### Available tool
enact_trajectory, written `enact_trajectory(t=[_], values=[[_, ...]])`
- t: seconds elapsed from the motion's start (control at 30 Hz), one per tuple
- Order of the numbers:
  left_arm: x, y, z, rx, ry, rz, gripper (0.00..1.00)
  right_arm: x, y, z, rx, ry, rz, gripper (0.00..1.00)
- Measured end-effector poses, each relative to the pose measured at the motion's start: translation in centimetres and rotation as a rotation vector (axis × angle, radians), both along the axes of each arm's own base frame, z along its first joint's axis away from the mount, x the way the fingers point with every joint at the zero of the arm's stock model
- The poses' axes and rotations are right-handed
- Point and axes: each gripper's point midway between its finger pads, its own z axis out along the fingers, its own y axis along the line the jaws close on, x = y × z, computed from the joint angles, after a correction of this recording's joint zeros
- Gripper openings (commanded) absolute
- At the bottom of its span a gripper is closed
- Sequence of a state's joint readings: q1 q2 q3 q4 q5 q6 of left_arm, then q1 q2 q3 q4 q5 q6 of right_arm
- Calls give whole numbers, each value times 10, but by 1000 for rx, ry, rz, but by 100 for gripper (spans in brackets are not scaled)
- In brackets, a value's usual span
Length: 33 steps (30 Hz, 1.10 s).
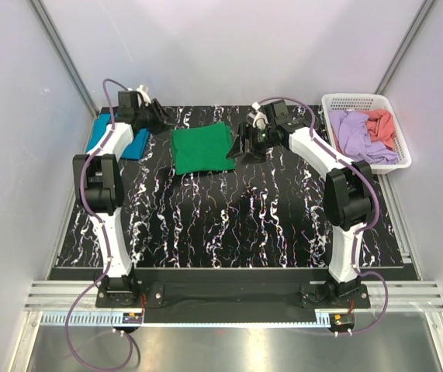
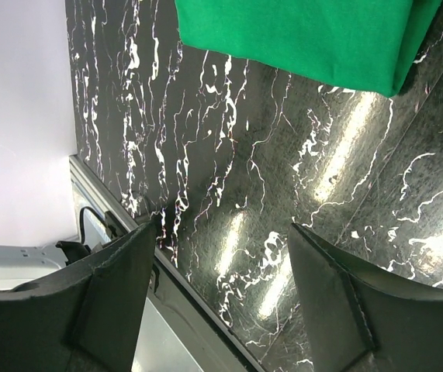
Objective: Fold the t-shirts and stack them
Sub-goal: Neatly place the folded tshirt to the corner
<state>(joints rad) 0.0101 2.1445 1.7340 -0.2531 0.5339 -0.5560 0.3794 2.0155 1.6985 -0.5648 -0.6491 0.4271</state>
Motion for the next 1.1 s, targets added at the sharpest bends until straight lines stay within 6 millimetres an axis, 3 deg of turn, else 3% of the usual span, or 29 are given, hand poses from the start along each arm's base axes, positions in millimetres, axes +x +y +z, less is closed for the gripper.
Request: enact_trajectory(t=[0.1, 0.17, 0.23, 0.4, 0.47, 0.53, 0.57, 0.7, 0.93, 1.03, 1.1], values=[[11, -3, 16, -14, -47, -2, 31, 1, 0, 0, 2, -1, -2, 76], [14, -4, 11, -23, -43, -5, 30, 1, 0, 0, 2, 1, -2, 76], [13, -5, -8, -24, -9, -4, 29, 1, 0, -1, 1, 2, -2, 76], [-10, -8, -84, -10, 175, -2, 29, 1, 1, -7, -3, 19, 0, 76], [-18, -10, -97, -10, 215, -5, 32, 1, 1, -9, -4, 22, 1, 76], [-17, -10, -92, -3, 199, -12, 36, 1, 1, -9, -4, 24, 2, 76], [-16, -10, -89, 4, 190, -15, 45, 2, 1, -9, -2, 23, 2, 76], [-17, -4, -73, 53, 161, -19, 55, 2, 2, -9, -2, 23, 3, 76], [-28, 9, -23, 134, 52, 19, 58, 2, 2, -9, 0, 22, 3, 76], [-34, 10, -31, 139, 58, 26, 58, 2, 2, -9, 0, 22, 4, 76], [-41, 10, -47, 140, 97, 27, 59, 2, 2, -9, 0, 22, 4, 76]])
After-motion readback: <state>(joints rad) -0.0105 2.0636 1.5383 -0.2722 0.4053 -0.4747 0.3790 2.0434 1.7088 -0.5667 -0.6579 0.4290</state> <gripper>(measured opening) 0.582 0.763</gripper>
